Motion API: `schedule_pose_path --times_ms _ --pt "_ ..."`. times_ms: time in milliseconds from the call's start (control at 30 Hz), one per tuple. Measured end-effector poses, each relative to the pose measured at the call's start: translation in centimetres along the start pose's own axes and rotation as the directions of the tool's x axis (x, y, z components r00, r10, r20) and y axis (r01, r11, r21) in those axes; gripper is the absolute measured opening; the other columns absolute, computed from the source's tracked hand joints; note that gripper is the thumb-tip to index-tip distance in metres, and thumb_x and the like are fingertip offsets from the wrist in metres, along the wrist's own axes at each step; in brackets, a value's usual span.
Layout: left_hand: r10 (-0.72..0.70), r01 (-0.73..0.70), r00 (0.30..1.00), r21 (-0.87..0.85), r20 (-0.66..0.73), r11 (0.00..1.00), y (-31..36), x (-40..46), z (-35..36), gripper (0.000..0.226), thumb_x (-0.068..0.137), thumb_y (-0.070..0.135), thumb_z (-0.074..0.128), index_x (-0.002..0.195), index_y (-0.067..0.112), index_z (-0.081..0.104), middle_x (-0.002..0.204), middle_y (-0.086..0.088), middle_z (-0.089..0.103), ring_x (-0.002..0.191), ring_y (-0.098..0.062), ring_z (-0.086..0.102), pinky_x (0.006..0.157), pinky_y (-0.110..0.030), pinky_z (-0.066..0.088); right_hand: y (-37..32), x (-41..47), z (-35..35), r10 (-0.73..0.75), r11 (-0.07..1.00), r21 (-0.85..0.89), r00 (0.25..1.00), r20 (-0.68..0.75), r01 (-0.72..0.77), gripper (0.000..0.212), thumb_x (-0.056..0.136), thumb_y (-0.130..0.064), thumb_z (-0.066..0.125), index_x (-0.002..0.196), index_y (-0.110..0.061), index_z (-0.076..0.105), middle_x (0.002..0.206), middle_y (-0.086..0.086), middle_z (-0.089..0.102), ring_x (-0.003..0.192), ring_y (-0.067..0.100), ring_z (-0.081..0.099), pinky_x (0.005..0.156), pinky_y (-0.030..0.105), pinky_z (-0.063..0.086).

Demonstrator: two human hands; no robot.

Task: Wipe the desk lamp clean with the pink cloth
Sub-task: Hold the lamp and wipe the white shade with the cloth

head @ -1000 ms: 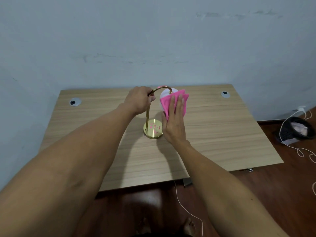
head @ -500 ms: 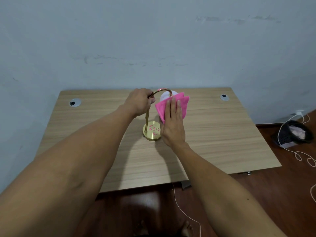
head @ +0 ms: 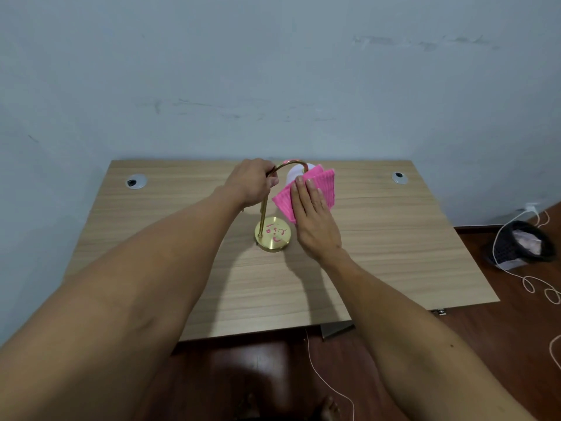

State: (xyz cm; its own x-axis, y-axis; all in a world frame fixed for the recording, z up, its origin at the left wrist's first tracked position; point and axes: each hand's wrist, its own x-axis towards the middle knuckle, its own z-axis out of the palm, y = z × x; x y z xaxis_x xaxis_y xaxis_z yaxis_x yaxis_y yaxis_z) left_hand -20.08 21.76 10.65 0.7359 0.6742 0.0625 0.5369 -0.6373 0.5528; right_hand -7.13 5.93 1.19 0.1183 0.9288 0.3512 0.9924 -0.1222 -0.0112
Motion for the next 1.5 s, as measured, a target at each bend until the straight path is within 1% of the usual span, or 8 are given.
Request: schedule_pose_path --times_ms 133,500,667,833,1033,1200,1333,1500 --pt "-0.009 0.009 1.000 0.011 0.006 1.000 0.0 0.1 -0.1 0.012 0.092 0.024 0.062 0.087 0.014 0.068 0.078 -0.002 0.064 0.083 -0.028 0.062 0.076 -0.036 0.049 -0.1 1.5 -0.6 -0.056 0.996 -0.067 0.998 -0.032 0.054 0.069 0.093 0.002 0.043 0.158 0.004 0.021 0.167 0.022 0.019 0.156 0.038 0.014 0.128 0.050 0.013" --pt "-0.028 0.028 0.999 -0.011 0.021 1.000 0.0 0.0 -0.3 0.012 0.092 0.024 0.062 0.085 0.015 0.067 0.084 -0.008 0.070 0.083 -0.028 0.063 0.076 -0.034 0.050 -0.6 1.9 -1.2 -0.132 0.975 -0.176 0.990 0.049 0.139 0.062 0.098 -0.002 0.037 0.157 0.006 0.020 0.167 0.023 0.016 0.157 0.036 0.011 0.129 0.048 0.011" --pt "-0.027 0.027 1.000 -0.001 0.012 1.000 0.1 0.1 0.0 0.011 0.091 0.025 0.063 0.084 0.017 0.067 0.078 -0.003 0.064 0.082 -0.028 0.061 0.075 -0.034 0.048 2.3 -1.0 -1.5 -0.266 0.934 -0.206 0.953 0.145 0.292 0.063 0.096 -0.002 0.025 0.159 0.000 0.022 0.168 0.017 0.017 0.157 0.032 0.014 0.129 0.046 0.009" --pt "-0.025 0.025 1.000 -0.003 0.018 1.000 -0.1 0.1 -0.1 0.010 0.090 0.024 0.063 0.085 0.017 0.068 0.081 -0.005 0.067 0.085 -0.028 0.063 0.076 -0.033 0.048 0.7 1.1 -1.4 -0.187 0.966 -0.167 0.980 0.060 0.195 0.062 0.095 -0.003 0.029 0.156 0.005 0.026 0.166 0.022 0.024 0.155 0.036 0.018 0.128 0.048 0.014" --pt "-0.030 0.030 0.999 -0.002 0.015 1.000 -0.2 0.1 -0.1 0.009 0.090 0.024 0.063 0.085 0.018 0.068 0.078 -0.003 0.064 0.085 -0.029 0.062 0.076 -0.033 0.047 1.4 -0.2 -1.2 -0.250 0.918 -0.251 0.940 0.233 0.306 0.060 0.100 -0.010 0.026 0.159 0.000 0.020 0.168 0.017 0.017 0.158 0.030 0.010 0.129 0.044 0.003" --pt "-0.035 0.036 0.999 -0.011 0.019 0.999 -0.3 0.1 -0.2 0.011 0.091 0.024 0.063 0.089 0.016 0.069 0.083 -0.005 0.067 0.088 -0.029 0.063 0.079 -0.036 0.050 2.4 -0.1 -1.3 -0.280 0.928 -0.195 0.939 0.197 0.318 0.064 0.093 -0.003 0.018 0.157 0.002 0.025 0.167 0.018 0.022 0.156 0.032 0.017 0.128 0.047 0.017" --pt "-0.036 0.036 0.999 0.000 0.032 0.999 -0.2 0.3 -0.3 0.011 0.091 0.024 0.064 0.090 0.015 0.070 0.089 -0.009 0.072 0.090 -0.030 0.064 0.083 -0.038 0.053 1.2 0.6 -0.7 -0.253 0.938 -0.171 0.934 0.251 0.300 0.066 0.093 -0.004 0.015 0.157 0.003 0.024 0.167 0.018 0.020 0.157 0.032 0.014 0.129 0.045 0.011" --pt "-0.038 0.038 0.999 -0.006 0.039 0.999 -0.3 0.3 -0.3 0.011 0.090 0.025 0.064 0.090 0.017 0.070 0.085 -0.007 0.069 0.088 -0.030 0.063 0.079 -0.037 0.051 3.4 -2.3 -0.8 -0.268 0.959 0.006 0.899 0.347 0.284 0.060 0.095 0.003 0.033 0.155 0.003 0.031 0.165 0.021 0.025 0.156 0.033 0.020 0.129 0.043 0.015"
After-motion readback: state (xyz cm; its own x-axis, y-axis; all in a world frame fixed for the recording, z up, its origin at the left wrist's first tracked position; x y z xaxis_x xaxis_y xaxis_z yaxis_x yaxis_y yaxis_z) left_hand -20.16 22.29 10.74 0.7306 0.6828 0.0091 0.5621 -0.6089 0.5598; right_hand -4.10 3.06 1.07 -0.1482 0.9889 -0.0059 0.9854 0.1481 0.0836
